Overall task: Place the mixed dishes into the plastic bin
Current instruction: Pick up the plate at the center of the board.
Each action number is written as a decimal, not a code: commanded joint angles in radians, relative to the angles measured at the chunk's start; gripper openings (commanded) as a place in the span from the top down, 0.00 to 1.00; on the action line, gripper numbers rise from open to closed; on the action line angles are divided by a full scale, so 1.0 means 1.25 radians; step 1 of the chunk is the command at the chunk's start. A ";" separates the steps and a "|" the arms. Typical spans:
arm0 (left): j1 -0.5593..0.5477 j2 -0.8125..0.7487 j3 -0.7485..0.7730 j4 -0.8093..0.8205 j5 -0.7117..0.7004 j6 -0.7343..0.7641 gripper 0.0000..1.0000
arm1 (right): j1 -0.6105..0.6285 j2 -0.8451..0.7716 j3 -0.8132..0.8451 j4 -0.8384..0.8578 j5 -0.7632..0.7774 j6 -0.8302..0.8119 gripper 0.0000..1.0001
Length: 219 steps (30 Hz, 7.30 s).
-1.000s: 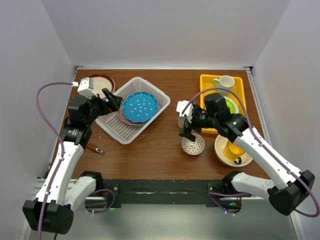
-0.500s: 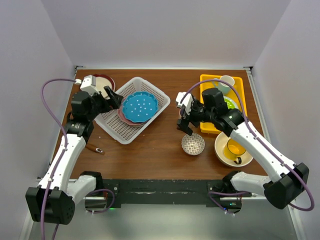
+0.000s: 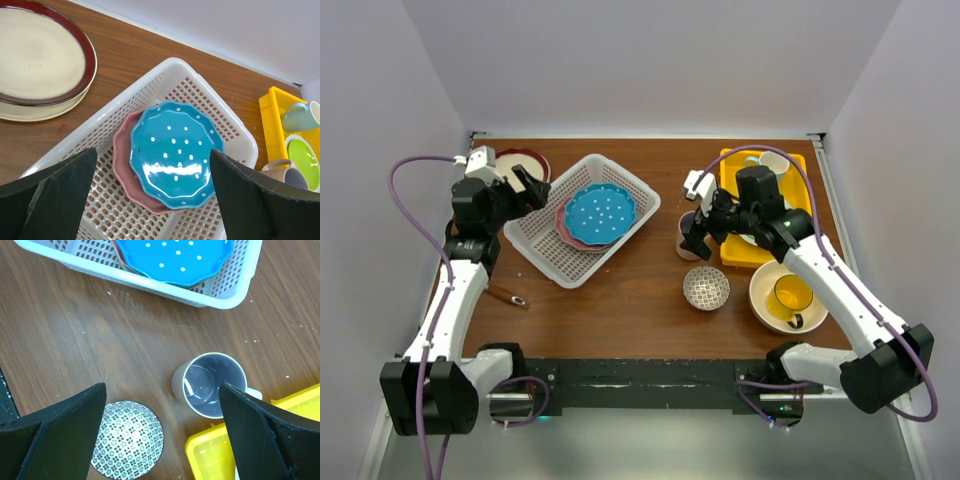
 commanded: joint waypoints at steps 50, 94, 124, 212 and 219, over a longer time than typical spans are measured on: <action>0.282 0.782 0.480 -0.058 -0.079 -0.122 0.45 | -0.022 0.090 0.051 0.026 -0.221 -0.012 0.02; 0.284 0.687 0.476 -0.064 -0.033 -0.139 1.00 | -0.032 0.069 0.035 0.035 -0.225 -0.017 0.02; 0.304 0.669 0.425 -0.036 0.011 -0.150 1.00 | -0.038 0.064 0.023 0.039 -0.227 -0.020 0.02; 0.323 0.746 0.416 -0.062 -0.011 -0.101 0.73 | -0.049 0.061 0.016 0.041 -0.236 -0.023 0.02; 0.323 0.740 0.420 -0.067 -0.017 -0.097 0.73 | -0.050 0.061 0.016 0.041 -0.237 -0.023 0.02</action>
